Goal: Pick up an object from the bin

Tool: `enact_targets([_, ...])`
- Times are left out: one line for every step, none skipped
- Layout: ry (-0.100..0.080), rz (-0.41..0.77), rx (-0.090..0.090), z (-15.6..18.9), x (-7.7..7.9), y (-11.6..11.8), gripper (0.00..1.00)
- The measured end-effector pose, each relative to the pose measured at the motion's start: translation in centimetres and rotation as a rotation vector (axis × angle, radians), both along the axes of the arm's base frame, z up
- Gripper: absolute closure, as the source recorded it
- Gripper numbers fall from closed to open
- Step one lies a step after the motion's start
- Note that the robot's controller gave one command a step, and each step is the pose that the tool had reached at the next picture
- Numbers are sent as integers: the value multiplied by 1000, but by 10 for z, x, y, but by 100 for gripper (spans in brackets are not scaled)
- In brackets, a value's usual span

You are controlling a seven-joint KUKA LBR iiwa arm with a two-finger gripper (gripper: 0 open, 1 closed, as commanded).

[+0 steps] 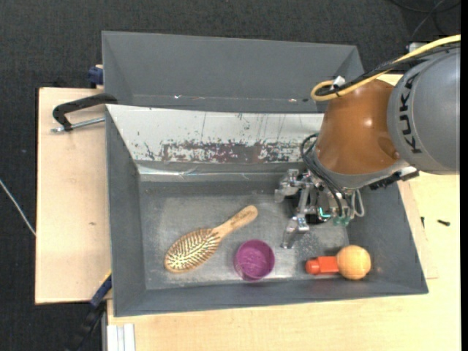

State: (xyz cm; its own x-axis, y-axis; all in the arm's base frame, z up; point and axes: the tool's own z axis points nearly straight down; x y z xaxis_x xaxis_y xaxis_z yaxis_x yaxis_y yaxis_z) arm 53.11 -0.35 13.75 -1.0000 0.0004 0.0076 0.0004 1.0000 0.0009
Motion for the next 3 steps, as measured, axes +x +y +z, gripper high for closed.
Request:
enact_targets([-9, 0, 0, 4, 2, 0, 0])
enact_targets([-5, 37, 1, -4, -30, 41, 0])
enact_targets([-7, 19, 0, -5, -33, 47, 0])
